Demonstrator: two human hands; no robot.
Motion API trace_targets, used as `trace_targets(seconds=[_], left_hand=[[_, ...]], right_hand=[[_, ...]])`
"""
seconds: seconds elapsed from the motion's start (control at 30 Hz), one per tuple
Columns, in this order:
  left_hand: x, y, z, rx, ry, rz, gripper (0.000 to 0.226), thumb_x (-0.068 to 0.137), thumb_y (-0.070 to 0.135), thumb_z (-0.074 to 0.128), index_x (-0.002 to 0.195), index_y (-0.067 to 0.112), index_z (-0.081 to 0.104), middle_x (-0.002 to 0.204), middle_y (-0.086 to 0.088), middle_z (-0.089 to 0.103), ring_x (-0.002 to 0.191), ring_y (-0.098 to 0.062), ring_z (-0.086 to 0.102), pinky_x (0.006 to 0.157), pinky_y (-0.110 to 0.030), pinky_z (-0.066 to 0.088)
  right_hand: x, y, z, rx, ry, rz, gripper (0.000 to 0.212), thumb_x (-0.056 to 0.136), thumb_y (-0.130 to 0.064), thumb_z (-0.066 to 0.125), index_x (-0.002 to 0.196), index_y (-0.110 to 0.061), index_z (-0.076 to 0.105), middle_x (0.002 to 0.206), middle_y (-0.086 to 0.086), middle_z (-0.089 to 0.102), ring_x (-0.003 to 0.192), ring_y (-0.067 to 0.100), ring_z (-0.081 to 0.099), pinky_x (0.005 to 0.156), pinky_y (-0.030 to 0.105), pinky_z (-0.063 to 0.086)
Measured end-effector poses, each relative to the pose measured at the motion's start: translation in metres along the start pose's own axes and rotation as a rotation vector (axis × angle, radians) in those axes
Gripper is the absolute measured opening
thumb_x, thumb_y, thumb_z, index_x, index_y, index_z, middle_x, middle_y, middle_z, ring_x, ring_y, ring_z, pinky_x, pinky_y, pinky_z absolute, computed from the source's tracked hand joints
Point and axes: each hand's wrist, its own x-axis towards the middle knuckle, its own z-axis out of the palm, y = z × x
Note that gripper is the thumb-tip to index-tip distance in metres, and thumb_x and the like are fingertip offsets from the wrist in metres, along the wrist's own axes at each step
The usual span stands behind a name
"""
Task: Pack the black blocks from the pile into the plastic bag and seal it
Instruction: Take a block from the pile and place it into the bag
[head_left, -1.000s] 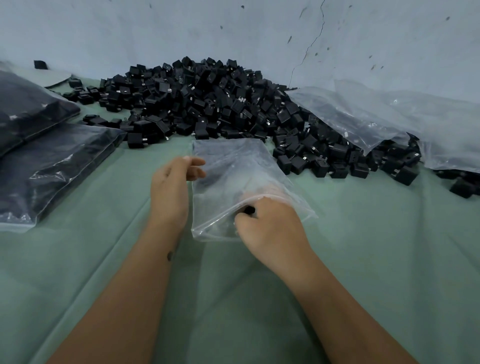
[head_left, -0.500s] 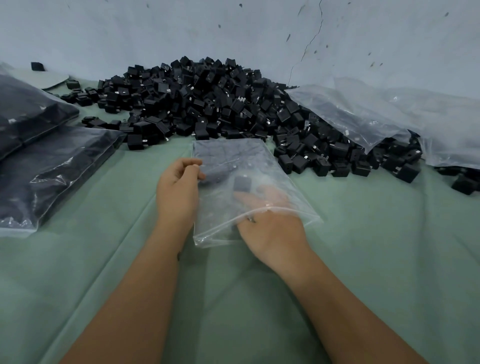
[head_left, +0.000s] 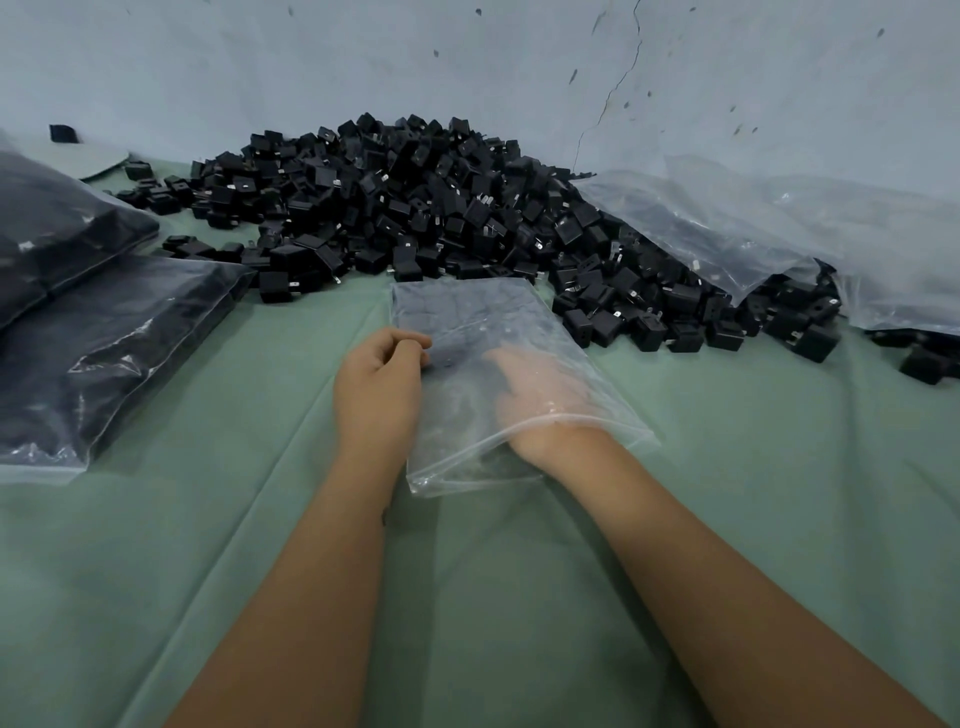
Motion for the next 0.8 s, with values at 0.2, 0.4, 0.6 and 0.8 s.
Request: trace_targets(seconds=[0.2,0.4,0.6,0.8], left_hand=[[-0.006,0.005,-0.004,-0.052,-0.066,0.082,0.029,0.088,0.009,0.053,0.076,0.028,0.072,0.075,0.015,0.07,0.06,0.008,0.053,0.055,-0.007,0.04],[-0.019,0.011,-0.002,0.108,-0.51,0.173,0.031,0.093,0.006,0.052,0.102,0.022,0.076,0.108,0.011,0.073,0.107,-0.004,0.063,0.098,-0.028,0.047],[-0.017,0.007,-0.002,0.419,-0.606,0.211,0.02,0.086,0.013,0.064,0.088,0.027,0.079,0.103,0.014,0.072,0.099,0.001,0.065,0.101,-0.031,0.048],[-0.012,0.001,0.001,0.498,-0.608,0.32,0.014,0.081,0.02,0.072,0.083,0.032,0.079,0.108,0.017,0.07,0.105,-0.001,0.062,0.103,-0.032,0.046]], right_hand=[[0.0,-0.005,0.0,-0.101,-0.014,-0.042,0.023,0.09,-0.022,0.049,0.11,-0.027,0.057,0.115,-0.004,0.052,0.101,0.022,0.053,0.088,0.04,0.05],[-0.057,-0.004,-0.023,-0.162,0.159,-0.429,0.019,0.084,-0.009,0.048,0.073,-0.013,0.062,0.077,0.005,0.064,0.074,0.026,0.059,0.062,0.03,0.039],[-0.05,0.017,-0.063,-0.045,0.738,-0.652,0.025,0.072,-0.003,0.038,0.06,-0.005,0.06,0.058,0.006,0.054,0.052,0.025,0.048,0.049,0.031,0.041],[0.02,0.082,-0.056,0.464,0.459,0.163,0.04,0.087,-0.001,0.045,0.116,-0.023,0.06,0.103,0.001,0.058,0.081,0.015,0.053,0.07,0.032,0.044]])
